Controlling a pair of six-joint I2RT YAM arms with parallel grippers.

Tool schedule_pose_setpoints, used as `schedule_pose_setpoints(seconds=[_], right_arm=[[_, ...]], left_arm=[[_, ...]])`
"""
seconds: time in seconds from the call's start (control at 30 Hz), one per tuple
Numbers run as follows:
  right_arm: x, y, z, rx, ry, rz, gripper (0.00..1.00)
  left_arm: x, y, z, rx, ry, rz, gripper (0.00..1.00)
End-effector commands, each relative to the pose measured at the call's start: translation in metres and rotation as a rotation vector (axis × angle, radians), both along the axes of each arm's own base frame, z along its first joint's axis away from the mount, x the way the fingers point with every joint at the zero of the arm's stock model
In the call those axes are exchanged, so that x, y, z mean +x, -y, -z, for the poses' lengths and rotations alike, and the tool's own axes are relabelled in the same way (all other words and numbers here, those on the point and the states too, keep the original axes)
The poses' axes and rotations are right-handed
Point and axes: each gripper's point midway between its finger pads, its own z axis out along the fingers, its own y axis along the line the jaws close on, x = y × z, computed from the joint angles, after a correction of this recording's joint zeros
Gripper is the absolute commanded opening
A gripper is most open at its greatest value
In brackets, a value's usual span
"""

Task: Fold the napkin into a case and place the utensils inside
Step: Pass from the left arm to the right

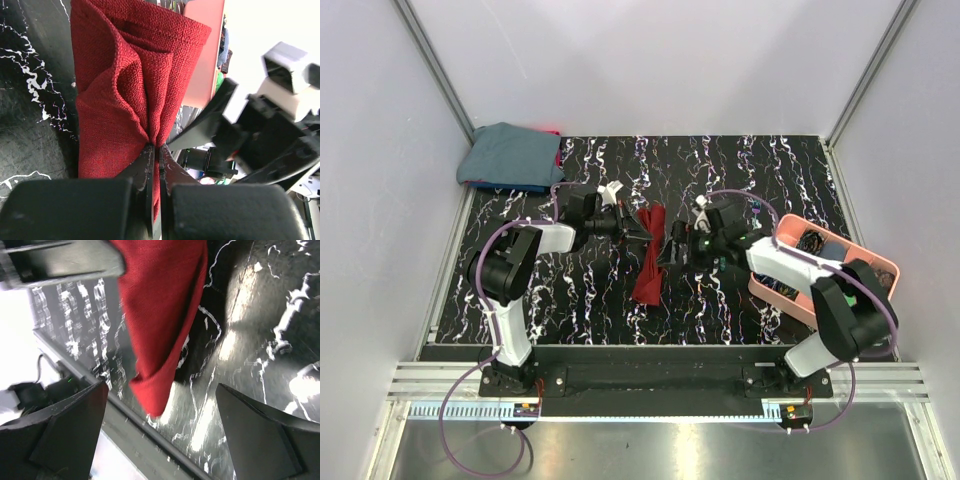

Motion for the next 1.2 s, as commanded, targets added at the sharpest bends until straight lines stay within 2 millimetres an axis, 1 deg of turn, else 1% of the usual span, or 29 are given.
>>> schedule_pose_setpoints(seconds=[0.0, 0.13, 0.17, 0.2, 0.23, 0.27, 0.33, 0.37, 0.43, 0.47, 0.5, 0.57, 0.67, 0.7, 0.73, 0.77, 0.8, 0.83, 0.87, 0.9, 0.93, 0.97, 1.0, 1.03, 1.07, 1.1, 1.17], right_arm=[[0.015, -0.030, 0.000, 0.012, 0.104, 0.039, 1.00], [0.009, -0.036, 0.023, -0.039, 0.064, 0.063, 0.98], [0.009, -0.037, 0.026, -0.052, 0.066, 0.072, 0.97], [0.005, -0.042, 0.029, -0.060, 0.058, 0.071, 0.96], [0.003, -0.044, 0.037, -0.075, 0.046, 0.068, 0.95], [0.006, -0.049, 0.035, -0.064, 0.065, 0.071, 0.93], [0.005, -0.053, 0.044, -0.089, 0.062, 0.077, 0.90], [0.007, -0.051, 0.047, -0.109, 0.071, 0.095, 0.84], [0.008, -0.050, 0.049, -0.130, 0.082, 0.107, 0.78], [0.010, -0.050, 0.049, -0.134, 0.095, 0.109, 0.76], [0.012, -0.051, 0.048, -0.140, 0.098, 0.111, 0.69], [0.015, -0.050, 0.048, -0.153, 0.111, 0.111, 0.62], [0.014, -0.046, 0.047, -0.182, 0.113, 0.102, 0.51], [0.014, -0.046, 0.043, -0.181, 0.120, 0.102, 0.48], [0.015, -0.045, 0.043, -0.189, 0.123, 0.102, 0.40], [0.013, -0.040, 0.044, -0.218, 0.119, 0.105, 0.36], [0.015, -0.038, 0.041, -0.226, 0.128, 0.107, 0.33], [0.015, -0.034, 0.041, -0.245, 0.133, 0.111, 0.26], [0.013, -0.030, 0.041, -0.268, 0.133, 0.101, 0.24], [0.014, -0.029, 0.036, -0.273, 0.142, 0.101, 0.21], [0.014, -0.027, 0.034, -0.287, 0.146, 0.098, 0.19], [0.010, -0.019, 0.036, -0.327, 0.140, 0.087, 0.16], [0.013, -0.015, 0.028, -0.343, 0.162, 0.102, 0.15], [0.012, -0.011, 0.026, -0.361, 0.168, 0.103, 0.14], [0.010, 0.000, 0.026, -0.414, 0.174, 0.099, 0.13], [0.012, 0.004, 0.020, -0.434, 0.186, 0.102, 0.11], [0.009, 0.019, 0.016, -0.513, 0.195, 0.081, 0.10]], left_arm=[[0.005, 0.001, -0.027, -0.028, 0.079, -0.005, 0.00], [0.005, 0.001, -0.030, -0.032, 0.083, -0.006, 0.00], [0.004, 0.001, -0.029, -0.032, 0.081, -0.006, 0.00], [0.004, 0.000, -0.029, -0.031, 0.078, -0.008, 0.00], [0.004, 0.000, -0.028, -0.032, 0.079, -0.007, 0.00], [0.004, 0.001, -0.029, -0.033, 0.080, -0.007, 0.00], [0.003, 0.000, -0.028, -0.039, 0.076, -0.009, 0.00], [0.002, 0.000, -0.029, -0.040, 0.078, -0.007, 0.00], [0.001, 0.000, -0.029, -0.041, 0.077, -0.008, 0.00], [0.001, 0.000, -0.028, -0.039, 0.076, -0.009, 0.00], [0.001, -0.001, -0.029, -0.040, 0.074, -0.012, 0.00], [0.002, -0.001, -0.028, -0.041, 0.076, -0.020, 0.00], [0.004, 0.001, -0.030, -0.049, 0.077, -0.029, 0.00], [0.004, 0.001, -0.030, -0.053, 0.070, -0.034, 0.00], [0.005, 0.002, -0.032, -0.060, 0.079, -0.034, 0.00], [0.005, 0.003, -0.032, -0.063, 0.077, -0.037, 0.00], [0.006, 0.005, -0.035, -0.068, 0.074, -0.040, 0.00], [0.006, 0.007, -0.036, -0.074, 0.083, -0.038, 0.00], [0.006, 0.010, -0.036, -0.076, 0.085, -0.041, 0.00], [0.008, 0.013, -0.039, -0.085, 0.080, -0.042, 0.00], [0.006, 0.019, -0.037, -0.092, 0.079, -0.032, 0.00], [0.007, 0.023, -0.038, -0.099, 0.083, -0.033, 0.00], [0.008, 0.028, -0.041, -0.113, 0.071, -0.035, 0.00], [0.007, 0.034, -0.040, -0.125, 0.076, -0.026, 0.00], [0.009, 0.037, -0.042, -0.132, 0.076, -0.031, 0.00], [0.010, 0.040, -0.043, -0.142, 0.063, -0.042, 0.00], [0.014, 0.046, -0.048, -0.158, 0.077, -0.053, 0.00]])
